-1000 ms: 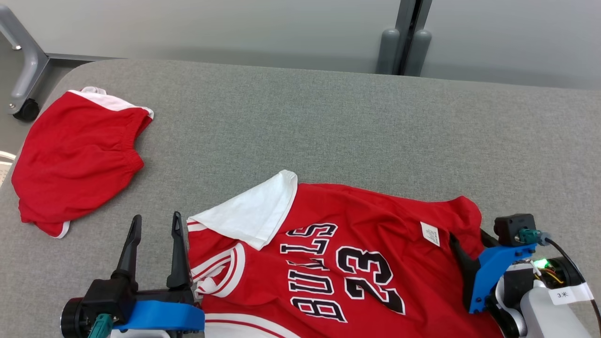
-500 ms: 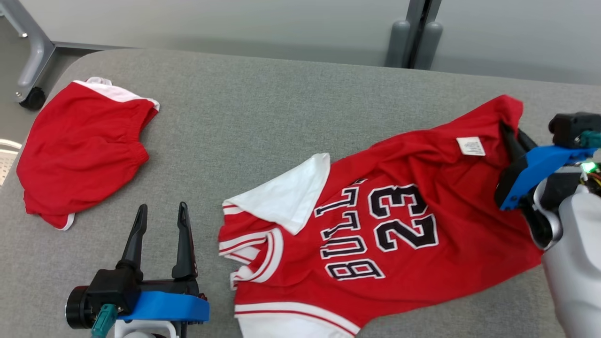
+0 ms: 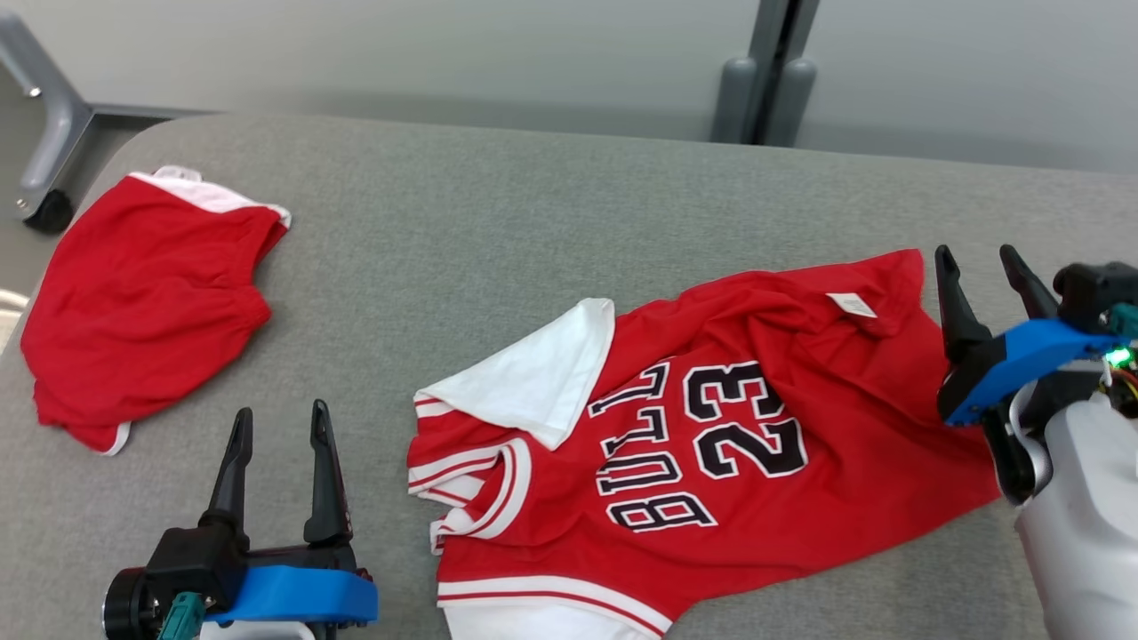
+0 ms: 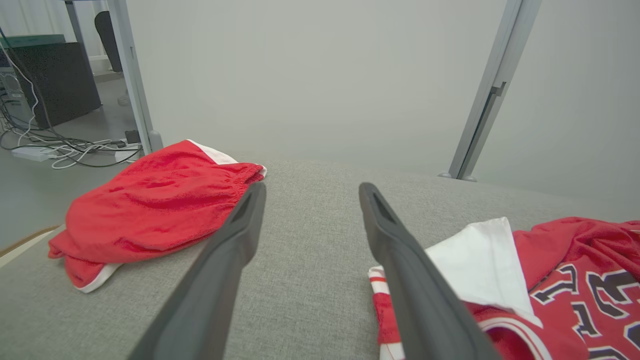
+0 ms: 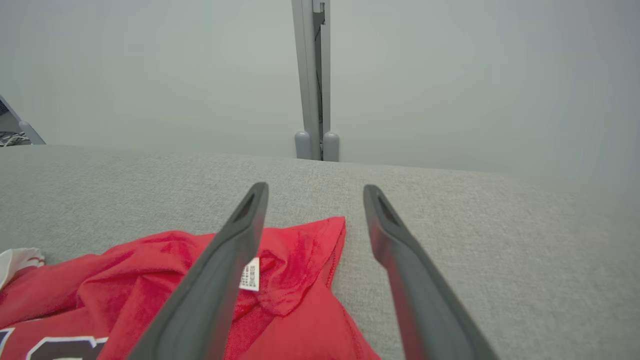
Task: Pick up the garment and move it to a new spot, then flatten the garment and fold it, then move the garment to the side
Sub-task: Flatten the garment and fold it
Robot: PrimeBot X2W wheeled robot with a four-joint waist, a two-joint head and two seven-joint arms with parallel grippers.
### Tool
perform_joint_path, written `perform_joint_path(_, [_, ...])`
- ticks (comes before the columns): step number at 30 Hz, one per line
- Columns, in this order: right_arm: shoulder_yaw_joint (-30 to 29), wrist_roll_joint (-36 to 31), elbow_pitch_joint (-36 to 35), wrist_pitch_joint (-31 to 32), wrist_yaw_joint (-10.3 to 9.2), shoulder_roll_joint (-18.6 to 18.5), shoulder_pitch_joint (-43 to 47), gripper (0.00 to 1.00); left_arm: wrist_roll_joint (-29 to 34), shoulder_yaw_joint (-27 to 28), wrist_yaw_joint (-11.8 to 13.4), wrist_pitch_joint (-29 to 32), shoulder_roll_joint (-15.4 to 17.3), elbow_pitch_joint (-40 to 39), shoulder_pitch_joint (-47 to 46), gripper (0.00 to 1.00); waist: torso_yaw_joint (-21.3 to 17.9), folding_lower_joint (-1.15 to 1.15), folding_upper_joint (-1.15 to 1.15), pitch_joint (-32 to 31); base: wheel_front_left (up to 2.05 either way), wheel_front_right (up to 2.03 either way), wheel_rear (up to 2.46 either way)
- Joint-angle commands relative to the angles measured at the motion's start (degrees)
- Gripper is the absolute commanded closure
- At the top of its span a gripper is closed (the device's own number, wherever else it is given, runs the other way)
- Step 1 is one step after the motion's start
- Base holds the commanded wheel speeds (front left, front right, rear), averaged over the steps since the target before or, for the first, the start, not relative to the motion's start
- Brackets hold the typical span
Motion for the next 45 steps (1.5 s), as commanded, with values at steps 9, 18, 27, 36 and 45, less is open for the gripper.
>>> perform_joint_path(9, [2.91, 2.82, -15.32, -5.80, 0.01, 0.54, 12.77, 0.00, 1.82, 2.47, -0.97, -0.16, -0.04, -0.55, 3.07, 0.00, -5.73, 0.00, 0.00, -4.74, 0.00, 0.00, 0.00])
perform_joint_path(18, [-0.02, 0.37, -35.49, -5.98, 0.01, 5.98, 29.37, 0.00, 2.39, 3.16, -1.55, -0.16, -0.04, -0.33, 4.46, 0.00, -7.16, 0.00, 0.00, -5.99, 0.00, 0.00, 0.00])
perform_joint_path(27, [-0.95, -2.64, -45.00, -4.99, 0.01, 10.48, 43.46, 0.00, 3.08, 3.53, -1.89, -0.16, -0.05, -0.10, 4.42, 0.00, -6.86, 0.00, 0.00, -6.51, 0.00, 0.00, 0.00])
perform_joint_path(36, [-0.33, -2.27, -46.61, -3.63, 0.02, 10.71, 43.74, 0.00, 3.95, 4.24, -2.46, -0.16, -0.02, 0.84, 3.68, 0.00, -7.70, 0.00, 0.00, -6.59, 0.00, 0.00, 0.00])
perform_joint_path(45, [0.76, -2.55, -46.35, -2.92, 0.01, 10.71, 41.89, 0.00, 5.83, 3.58, -3.84, -0.16, 1.69, 6.68, -3.20, 0.00, -8.21, 0.00, 0.00, -4.78, 0.00, 0.00, 0.00])
